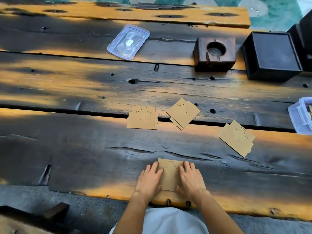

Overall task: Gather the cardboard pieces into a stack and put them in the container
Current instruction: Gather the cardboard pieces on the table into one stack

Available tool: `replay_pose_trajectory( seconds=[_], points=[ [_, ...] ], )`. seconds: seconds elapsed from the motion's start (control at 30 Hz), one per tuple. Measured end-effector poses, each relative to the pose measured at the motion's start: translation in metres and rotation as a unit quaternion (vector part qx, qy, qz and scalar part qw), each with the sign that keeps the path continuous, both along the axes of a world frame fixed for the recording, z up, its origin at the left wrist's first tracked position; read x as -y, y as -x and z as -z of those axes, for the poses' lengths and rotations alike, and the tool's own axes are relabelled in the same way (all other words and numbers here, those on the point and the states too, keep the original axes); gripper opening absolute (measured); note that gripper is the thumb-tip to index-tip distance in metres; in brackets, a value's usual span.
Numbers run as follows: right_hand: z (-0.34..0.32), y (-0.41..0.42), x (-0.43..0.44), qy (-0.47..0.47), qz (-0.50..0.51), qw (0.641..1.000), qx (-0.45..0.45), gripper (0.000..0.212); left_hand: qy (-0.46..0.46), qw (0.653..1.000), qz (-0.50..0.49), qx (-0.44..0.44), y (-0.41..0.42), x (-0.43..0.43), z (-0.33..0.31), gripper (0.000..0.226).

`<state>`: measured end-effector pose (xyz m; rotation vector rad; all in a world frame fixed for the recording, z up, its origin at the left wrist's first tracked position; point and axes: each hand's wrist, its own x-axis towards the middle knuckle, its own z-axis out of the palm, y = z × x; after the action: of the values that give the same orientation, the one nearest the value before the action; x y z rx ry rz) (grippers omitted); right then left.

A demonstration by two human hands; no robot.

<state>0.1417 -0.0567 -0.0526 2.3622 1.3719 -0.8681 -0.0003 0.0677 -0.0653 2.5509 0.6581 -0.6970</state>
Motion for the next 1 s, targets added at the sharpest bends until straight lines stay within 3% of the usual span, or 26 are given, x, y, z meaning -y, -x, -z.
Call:
replay_pose_trajectory(
  seconds=[0.23, 0.43, 0.67, 1.0],
  points=[
    [-0.007, -0.017, -0.040, -0.015, 0.004, 1.000, 0.011, 0.076, 0.015, 0.999, -0.028, 0.037, -0.010, -0.037, -0.002, 0.059],
    [-0.008, -0.040, -0.095, -0.056, 0.008, 0.998, -0.006, 0.067, -0.021, 0.998, -0.042, 0.043, -0.020, -0.103, -0.009, 0.080],
    [-0.003, -0.059, -0.152, -0.058, -0.008, 0.998, -0.005, 0.094, -0.048, 0.996, -0.069, 0.018, -0.037, -0.173, -0.008, 0.097],
    [0.006, -0.068, -0.216, -0.054, -0.016, 0.998, -0.008, 0.097, -0.058, 0.996, -0.064, -0.005, -0.062, -0.234, 0.004, 0.105]
  ],
)
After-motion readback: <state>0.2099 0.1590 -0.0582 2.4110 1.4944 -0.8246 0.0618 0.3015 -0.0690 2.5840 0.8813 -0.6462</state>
